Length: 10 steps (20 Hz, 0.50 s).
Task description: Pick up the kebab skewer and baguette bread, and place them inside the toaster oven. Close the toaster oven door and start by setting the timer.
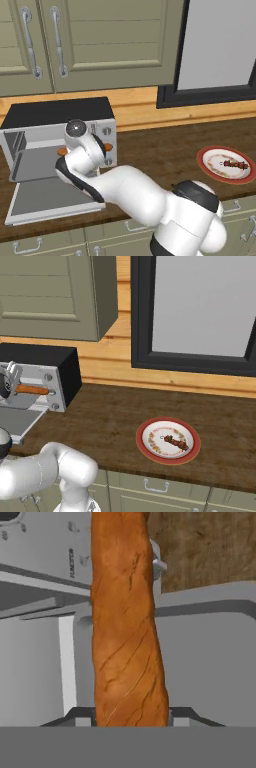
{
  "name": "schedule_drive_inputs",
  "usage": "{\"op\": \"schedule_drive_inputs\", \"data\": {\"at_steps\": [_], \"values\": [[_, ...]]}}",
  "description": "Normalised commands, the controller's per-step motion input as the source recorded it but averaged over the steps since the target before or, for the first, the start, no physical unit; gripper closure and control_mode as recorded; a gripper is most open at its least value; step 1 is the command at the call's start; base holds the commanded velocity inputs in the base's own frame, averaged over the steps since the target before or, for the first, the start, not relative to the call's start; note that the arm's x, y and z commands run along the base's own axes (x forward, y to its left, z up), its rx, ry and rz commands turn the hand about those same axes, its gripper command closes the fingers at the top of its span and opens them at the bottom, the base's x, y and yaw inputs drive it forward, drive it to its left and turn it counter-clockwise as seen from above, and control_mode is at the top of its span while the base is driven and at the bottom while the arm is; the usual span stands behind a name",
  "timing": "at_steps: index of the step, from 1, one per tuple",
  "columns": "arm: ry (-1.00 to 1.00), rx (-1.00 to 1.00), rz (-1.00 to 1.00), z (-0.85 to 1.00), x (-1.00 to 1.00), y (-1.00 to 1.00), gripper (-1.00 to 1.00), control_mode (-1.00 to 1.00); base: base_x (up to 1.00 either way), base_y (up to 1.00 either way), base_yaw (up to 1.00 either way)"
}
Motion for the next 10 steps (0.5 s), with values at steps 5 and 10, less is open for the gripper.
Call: {"op": "schedule_drive_inputs", "data": {"at_steps": [5, 10], "values": [[-0.05, 0.01, -0.06, -0.22, 0.07, 0.37, 1.00, -1.00, 0.00, 0.00, 0.00], [-0.02, 0.00, -0.05, -0.06, -0.07, 0.43, 1.00, -1.00, 0.00, 0.00, 0.00]]}}
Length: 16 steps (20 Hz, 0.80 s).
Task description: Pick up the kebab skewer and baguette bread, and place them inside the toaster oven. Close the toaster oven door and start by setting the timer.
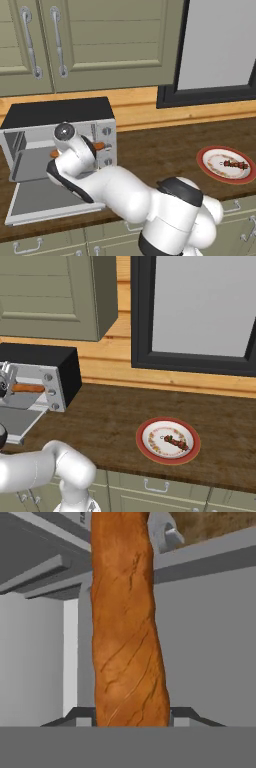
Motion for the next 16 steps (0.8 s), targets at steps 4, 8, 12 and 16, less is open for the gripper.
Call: {"op": "schedule_drive_inputs", "data": {"at_steps": [4, 8, 12, 16], "values": [[0.00, 0.00, -0.05, 0.00, 0.00, 0.45, 1.00, -1.00, 0.00, 0.00, 0.00], [0.00, 0.00, 0.00, 0.00, 0.00, 0.56, 1.00, -1.00, 0.00, 0.00, 0.00], [0.00, 0.00, 0.00, 0.00, 0.00, 0.46, 1.00, -1.00, 0.00, 0.00, 0.00], [-0.01, 0.00, 0.00, 0.00, 0.03, 0.41, 1.00, -1.00, 0.00, 0.00, 0.00]]}}
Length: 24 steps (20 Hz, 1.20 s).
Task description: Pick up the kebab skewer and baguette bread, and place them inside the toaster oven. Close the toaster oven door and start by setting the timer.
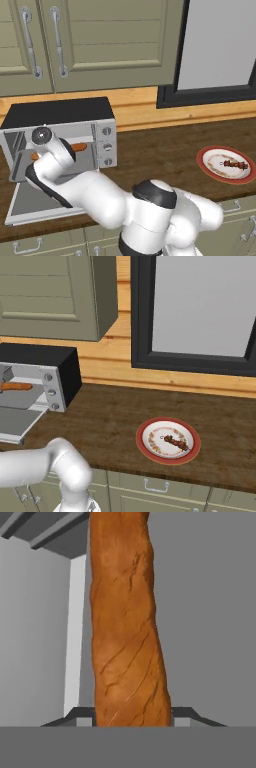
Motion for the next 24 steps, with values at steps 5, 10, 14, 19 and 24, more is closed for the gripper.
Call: {"op": "schedule_drive_inputs", "data": {"at_steps": [5, 10, 14, 19, 24], "values": [[0.00, 0.02, -0.01, 0.00, 0.24, 0.09, 1.00, -1.00, 0.00, 0.00, 0.00], [0.00, 0.05, -0.05, 0.00, 0.31, -0.02, 1.00, -1.00, 0.00, 0.00, 0.00], [0.00, 0.03, -0.07, 0.03, 0.26, -0.04, -1.00, -1.00, 0.00, 0.00, 0.00], [0.01, 0.00, -0.02, 0.03, 0.03, 0.00, -1.00, -1.00, 0.00, 0.00, 0.00], [0.00, 0.00, 0.00, 0.01, 0.00, 0.00, -1.00, -1.00, 0.00, 0.00, 0.00]]}}
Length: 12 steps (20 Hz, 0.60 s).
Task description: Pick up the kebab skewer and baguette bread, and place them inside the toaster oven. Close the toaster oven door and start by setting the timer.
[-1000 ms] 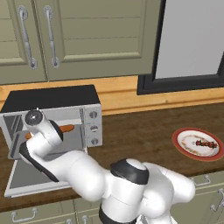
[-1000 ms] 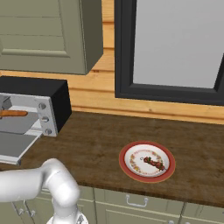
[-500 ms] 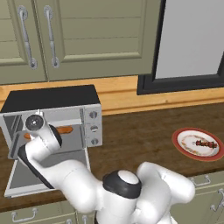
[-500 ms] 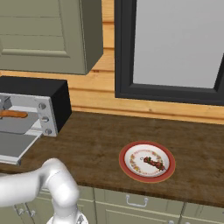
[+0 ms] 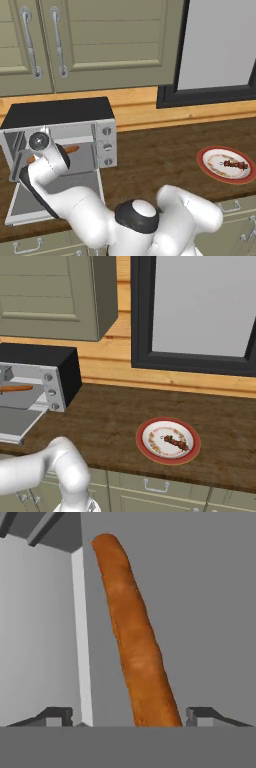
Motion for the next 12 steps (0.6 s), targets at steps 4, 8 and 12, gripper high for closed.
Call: {"op": "schedule_drive_inputs", "data": {"at_steps": [4, 8, 12], "values": [[0.00, 0.00, 0.00, 0.35, -0.07, -0.03, -1.00, -1.00, 0.00, 0.00, 0.00], [0.03, 0.00, 0.00, 0.48, -0.48, -0.24, -1.00, -1.00, 0.00, 0.00, 0.00], [0.11, -0.01, 0.02, 0.41, -0.58, -0.57, -1.00, -1.00, 0.00, 0.00, 0.00]]}}
